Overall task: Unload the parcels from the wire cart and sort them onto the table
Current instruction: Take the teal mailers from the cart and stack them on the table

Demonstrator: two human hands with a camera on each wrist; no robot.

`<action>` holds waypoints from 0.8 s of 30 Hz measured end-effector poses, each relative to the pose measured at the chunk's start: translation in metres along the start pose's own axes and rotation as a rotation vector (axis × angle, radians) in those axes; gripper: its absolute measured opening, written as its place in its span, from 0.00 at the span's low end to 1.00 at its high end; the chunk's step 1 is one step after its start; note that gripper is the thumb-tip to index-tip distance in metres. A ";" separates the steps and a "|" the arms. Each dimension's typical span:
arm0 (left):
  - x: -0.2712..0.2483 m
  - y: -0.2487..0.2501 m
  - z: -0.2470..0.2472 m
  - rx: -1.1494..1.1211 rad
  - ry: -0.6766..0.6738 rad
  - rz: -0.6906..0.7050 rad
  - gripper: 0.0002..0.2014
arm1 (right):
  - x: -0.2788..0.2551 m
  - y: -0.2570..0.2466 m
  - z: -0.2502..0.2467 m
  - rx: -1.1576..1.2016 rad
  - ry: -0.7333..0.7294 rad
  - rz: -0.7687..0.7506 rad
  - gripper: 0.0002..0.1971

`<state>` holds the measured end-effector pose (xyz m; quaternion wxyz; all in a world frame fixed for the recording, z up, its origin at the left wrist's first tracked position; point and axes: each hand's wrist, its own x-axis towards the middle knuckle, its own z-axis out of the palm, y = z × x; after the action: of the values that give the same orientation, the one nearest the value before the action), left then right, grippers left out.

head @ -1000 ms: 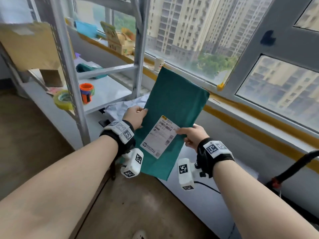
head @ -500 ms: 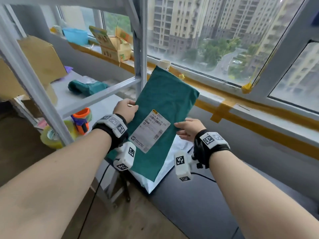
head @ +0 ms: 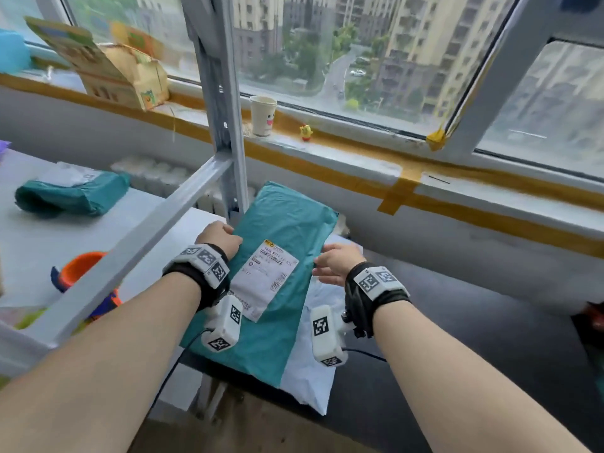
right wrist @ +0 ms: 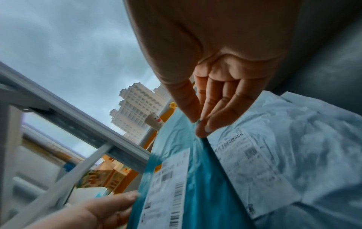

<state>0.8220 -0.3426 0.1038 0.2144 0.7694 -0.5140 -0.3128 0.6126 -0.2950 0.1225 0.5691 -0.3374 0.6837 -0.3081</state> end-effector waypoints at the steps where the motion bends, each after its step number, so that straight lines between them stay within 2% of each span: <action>1: 0.006 -0.005 0.003 0.023 -0.023 0.001 0.16 | 0.004 0.003 0.004 0.035 0.007 0.016 0.12; 4: 0.019 -0.018 0.015 0.061 -0.088 -0.010 0.18 | 0.015 0.011 0.015 0.090 0.035 0.060 0.19; 8: 0.028 -0.028 0.031 0.070 -0.146 -0.029 0.21 | 0.026 0.026 0.022 0.155 0.034 0.095 0.21; 17: 0.032 -0.035 0.043 0.164 -0.234 -0.070 0.26 | 0.031 0.044 0.022 0.217 0.062 0.085 0.10; 24: 0.036 -0.036 0.043 0.220 -0.283 -0.090 0.25 | 0.032 0.037 0.028 0.004 0.075 0.094 0.17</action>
<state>0.8254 -0.3624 0.0409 0.0405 0.7588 -0.5353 -0.3689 0.6317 -0.3005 0.0701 0.5577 -0.2920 0.7190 -0.2946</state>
